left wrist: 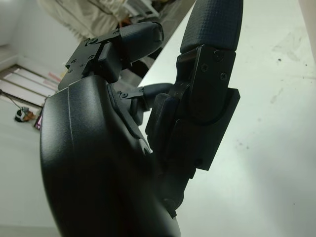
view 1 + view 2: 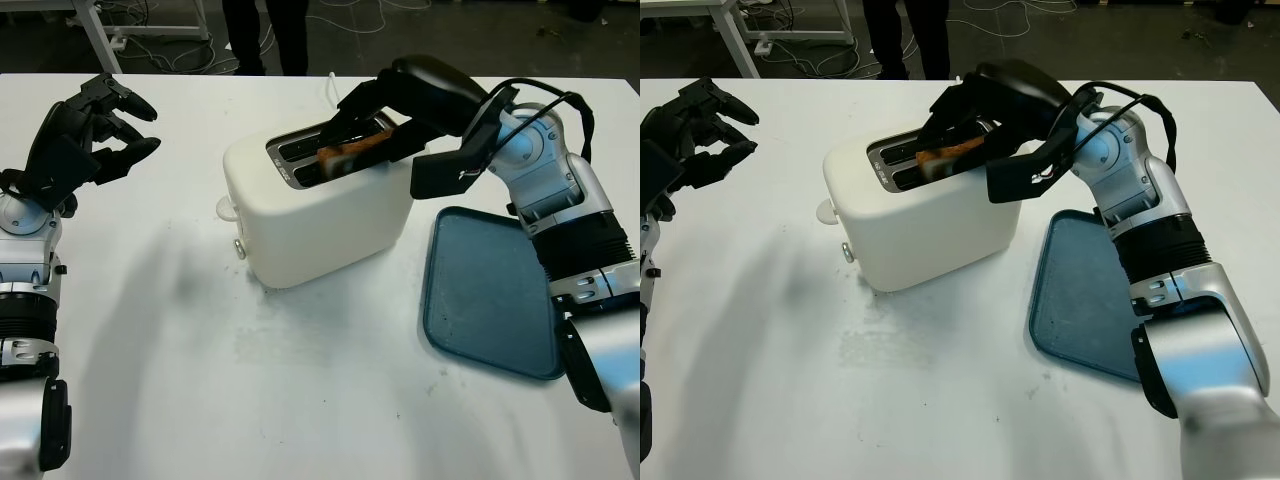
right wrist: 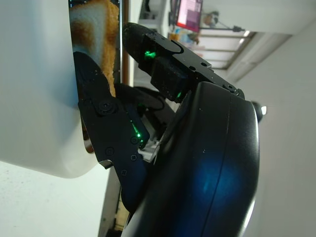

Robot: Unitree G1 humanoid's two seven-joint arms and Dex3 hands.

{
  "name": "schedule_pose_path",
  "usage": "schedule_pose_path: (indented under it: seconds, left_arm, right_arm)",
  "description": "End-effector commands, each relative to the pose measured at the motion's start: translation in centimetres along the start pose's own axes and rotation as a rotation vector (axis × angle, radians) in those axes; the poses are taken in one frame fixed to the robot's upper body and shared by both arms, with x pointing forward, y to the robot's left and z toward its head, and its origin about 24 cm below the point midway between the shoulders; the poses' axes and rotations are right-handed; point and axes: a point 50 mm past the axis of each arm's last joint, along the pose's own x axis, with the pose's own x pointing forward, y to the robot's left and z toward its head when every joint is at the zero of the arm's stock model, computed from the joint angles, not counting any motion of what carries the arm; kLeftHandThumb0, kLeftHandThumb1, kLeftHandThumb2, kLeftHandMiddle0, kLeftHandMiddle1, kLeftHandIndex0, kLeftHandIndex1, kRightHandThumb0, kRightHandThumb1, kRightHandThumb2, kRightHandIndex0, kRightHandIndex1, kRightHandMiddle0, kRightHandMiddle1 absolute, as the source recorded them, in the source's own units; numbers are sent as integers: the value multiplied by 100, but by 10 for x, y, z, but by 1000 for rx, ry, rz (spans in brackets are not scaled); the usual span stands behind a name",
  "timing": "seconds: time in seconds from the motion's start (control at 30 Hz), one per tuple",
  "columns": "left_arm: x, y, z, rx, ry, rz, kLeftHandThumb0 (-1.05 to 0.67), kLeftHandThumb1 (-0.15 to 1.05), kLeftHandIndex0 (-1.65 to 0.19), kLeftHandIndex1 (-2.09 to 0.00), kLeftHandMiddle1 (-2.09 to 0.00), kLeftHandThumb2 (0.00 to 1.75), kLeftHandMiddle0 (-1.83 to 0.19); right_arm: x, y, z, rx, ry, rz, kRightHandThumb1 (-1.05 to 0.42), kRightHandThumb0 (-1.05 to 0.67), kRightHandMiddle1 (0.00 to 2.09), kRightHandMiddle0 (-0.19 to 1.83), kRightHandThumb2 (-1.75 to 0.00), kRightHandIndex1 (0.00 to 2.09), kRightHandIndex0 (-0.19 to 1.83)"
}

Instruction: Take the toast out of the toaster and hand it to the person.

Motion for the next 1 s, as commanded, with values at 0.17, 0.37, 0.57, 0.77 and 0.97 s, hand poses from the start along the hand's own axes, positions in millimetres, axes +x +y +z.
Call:
schedule_pose_path:
  seconds: [0.17,0.37,0.57,0.77,0.97]
  left_arm:
    - [1,1,1,8,-12,7,-105,92,-27,-145,-153,14,-31]
    - [0,2,1,9,-13,9,-105,92,-27,-145,-153,14,-31]
    - [0,2,1,11,-15,11,-105,92,-28,-145,-152,14,-32]
    - [0,2,1,10,-13,13,-105,92,-29,-144,-152,14,-34]
    - [0,3,0,2,-14,9,-105,92,-30,-144,-152,13,-35]
  right_arm:
    - [2,2,0,-17,2,20,-69,-26,5,98,0,57,82]
    - [3,4,1,-2,14,87,-69,-26,4,98,0,59,87]
    - [7,9,4,-87,43,190,-72,-43,10,111,0,80,96]
    - [8,17,8,-261,25,261,-83,-64,78,105,0,143,97]
    - [6,21,12,-463,3,306,-90,-76,100,82,0,148,92]
